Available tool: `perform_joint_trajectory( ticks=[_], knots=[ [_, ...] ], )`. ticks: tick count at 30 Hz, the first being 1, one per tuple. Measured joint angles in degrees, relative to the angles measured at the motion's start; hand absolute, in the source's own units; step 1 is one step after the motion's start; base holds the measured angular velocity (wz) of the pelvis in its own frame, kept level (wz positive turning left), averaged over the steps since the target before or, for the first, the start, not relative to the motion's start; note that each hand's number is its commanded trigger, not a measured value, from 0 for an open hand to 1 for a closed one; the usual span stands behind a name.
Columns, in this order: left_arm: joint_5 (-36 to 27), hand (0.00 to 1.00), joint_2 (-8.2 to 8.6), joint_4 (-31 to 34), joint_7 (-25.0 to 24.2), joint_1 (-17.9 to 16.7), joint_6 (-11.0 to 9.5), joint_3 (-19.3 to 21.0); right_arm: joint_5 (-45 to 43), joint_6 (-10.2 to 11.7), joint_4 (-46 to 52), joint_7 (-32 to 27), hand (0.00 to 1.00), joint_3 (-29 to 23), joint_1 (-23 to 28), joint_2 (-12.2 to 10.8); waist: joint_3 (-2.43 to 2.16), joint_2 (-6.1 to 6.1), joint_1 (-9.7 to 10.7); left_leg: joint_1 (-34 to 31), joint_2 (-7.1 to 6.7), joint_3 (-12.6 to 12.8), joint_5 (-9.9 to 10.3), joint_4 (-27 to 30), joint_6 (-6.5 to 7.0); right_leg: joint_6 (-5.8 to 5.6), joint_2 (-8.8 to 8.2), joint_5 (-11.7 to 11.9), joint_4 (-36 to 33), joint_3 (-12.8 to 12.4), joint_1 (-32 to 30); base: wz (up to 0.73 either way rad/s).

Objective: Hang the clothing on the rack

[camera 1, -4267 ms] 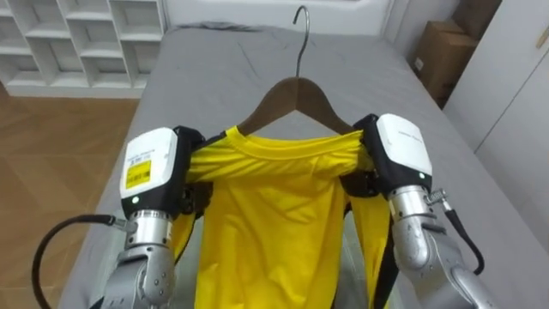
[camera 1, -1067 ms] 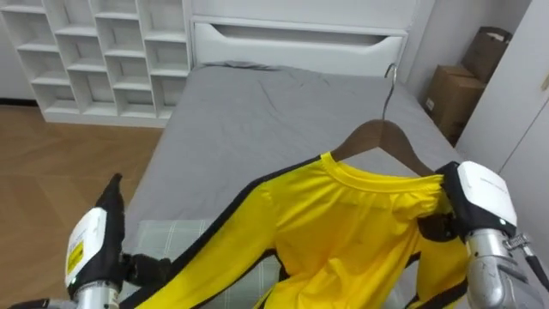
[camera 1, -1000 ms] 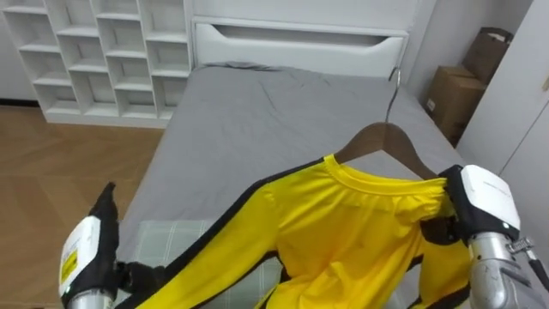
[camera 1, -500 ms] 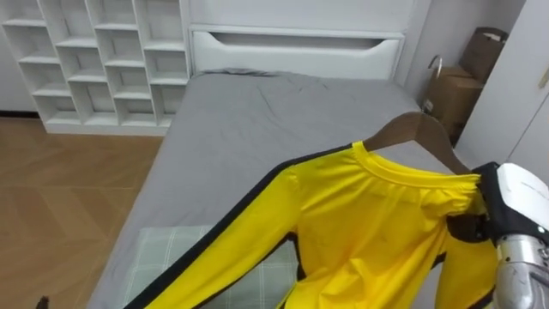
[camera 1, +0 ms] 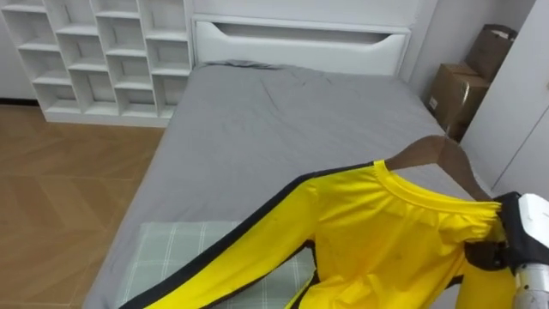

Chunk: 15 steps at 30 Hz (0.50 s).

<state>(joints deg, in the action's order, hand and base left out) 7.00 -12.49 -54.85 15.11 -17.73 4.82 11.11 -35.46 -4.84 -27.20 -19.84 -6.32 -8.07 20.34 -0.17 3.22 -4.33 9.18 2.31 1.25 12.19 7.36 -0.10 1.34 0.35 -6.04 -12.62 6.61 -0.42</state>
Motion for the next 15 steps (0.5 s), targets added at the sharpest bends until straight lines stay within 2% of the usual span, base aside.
perform_joint_trajectory(
  ticks=[4, 11, 15],
  knots=[
    [0.3, 0.00, 0.01, -1.4, -2.0, -0.9, 1.6, 0.1, 0.6, 0.0, 0.0, 0.0, 1.00, 0.0, 0.0, 0.0, -0.03, 0.27, 0.0, 0.0, -0.04, 0.0, 0.1, 0.0, 0.10, -0.14, -0.09, -0.1, 0.0, 0.1, 0.0, 0.00],
    [1.7, 0.00, -0.11, -1.3, -3.6, 0.4, 2.4, -0.2, 1.6, 0.0, 0.9, -0.3, 1.00, 0.1, 1.4, 0.0, 0.09, -0.15, 0.4, 0.0, -0.04, 0.1, 0.2, 0.3, 0.16, -0.16, -0.16, -0.1, -0.4, 0.0, -0.2, -0.01],
    [2.2, 0.00, -0.14, -1.4, -4.5, 1.9, 2.4, -0.3, 1.4, 0.1, 0.9, -0.6, 1.00, 0.9, 1.5, -0.2, 0.17, -0.27, 0.3, 0.4, -0.05, 2.8, 0.5, 0.4, 0.16, 0.09, -0.10, -0.8, -3.3, -1.7, -2.0, -0.29]
  ],
)
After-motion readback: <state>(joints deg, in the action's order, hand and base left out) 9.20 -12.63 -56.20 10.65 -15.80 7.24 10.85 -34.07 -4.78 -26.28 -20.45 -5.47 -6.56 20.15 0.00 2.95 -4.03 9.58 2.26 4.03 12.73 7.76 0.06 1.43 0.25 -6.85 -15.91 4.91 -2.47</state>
